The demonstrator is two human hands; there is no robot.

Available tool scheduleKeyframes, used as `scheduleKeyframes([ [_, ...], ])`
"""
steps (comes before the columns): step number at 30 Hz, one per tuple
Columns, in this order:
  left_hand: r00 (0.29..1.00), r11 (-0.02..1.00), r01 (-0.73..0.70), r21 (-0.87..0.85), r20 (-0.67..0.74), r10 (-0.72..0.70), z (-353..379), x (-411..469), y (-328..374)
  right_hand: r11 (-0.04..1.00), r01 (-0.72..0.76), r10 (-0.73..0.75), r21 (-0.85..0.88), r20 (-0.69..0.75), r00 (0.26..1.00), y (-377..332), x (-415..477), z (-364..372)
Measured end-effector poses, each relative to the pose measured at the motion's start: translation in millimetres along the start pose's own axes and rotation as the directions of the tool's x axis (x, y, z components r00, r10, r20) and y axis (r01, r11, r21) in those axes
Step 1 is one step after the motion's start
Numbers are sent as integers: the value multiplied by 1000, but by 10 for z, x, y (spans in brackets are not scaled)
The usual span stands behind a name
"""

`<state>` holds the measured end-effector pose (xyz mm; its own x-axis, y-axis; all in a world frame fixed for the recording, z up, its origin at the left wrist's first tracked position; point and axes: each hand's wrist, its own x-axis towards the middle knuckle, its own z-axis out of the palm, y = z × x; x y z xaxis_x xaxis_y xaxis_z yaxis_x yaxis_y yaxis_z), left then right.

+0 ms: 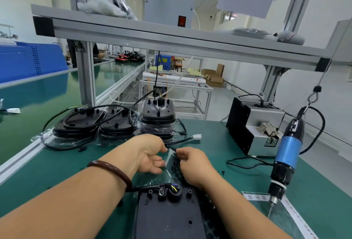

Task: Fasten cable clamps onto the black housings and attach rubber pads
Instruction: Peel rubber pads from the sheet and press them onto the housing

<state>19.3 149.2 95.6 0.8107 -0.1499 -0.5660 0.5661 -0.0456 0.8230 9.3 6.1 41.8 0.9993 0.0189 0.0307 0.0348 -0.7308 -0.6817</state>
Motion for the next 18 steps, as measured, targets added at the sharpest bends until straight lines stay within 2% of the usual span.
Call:
scheduleKeyframes([
  [4, 998, 995, -57, 82, -19, 58, 92, 112, -110, 994, 6, 1, 110, -64, 998, 49, -25, -1],
  [8, 997, 996, -83, -8, 7, 83, 11, 138, -154, 998, 53, -45, 45, -150, 988, 76, -51, 6],
  [12, 991, 991, -129, -23, 24, 130, -19, 139, -186, 998, 58, -57, 0, -165, 985, 54, -72, 7],
  [18, 941, 926, -333, 180, 11, 337, 47, 167, -226, 997, 75, -77, -20, -198, 977, 48, -73, -7],
])
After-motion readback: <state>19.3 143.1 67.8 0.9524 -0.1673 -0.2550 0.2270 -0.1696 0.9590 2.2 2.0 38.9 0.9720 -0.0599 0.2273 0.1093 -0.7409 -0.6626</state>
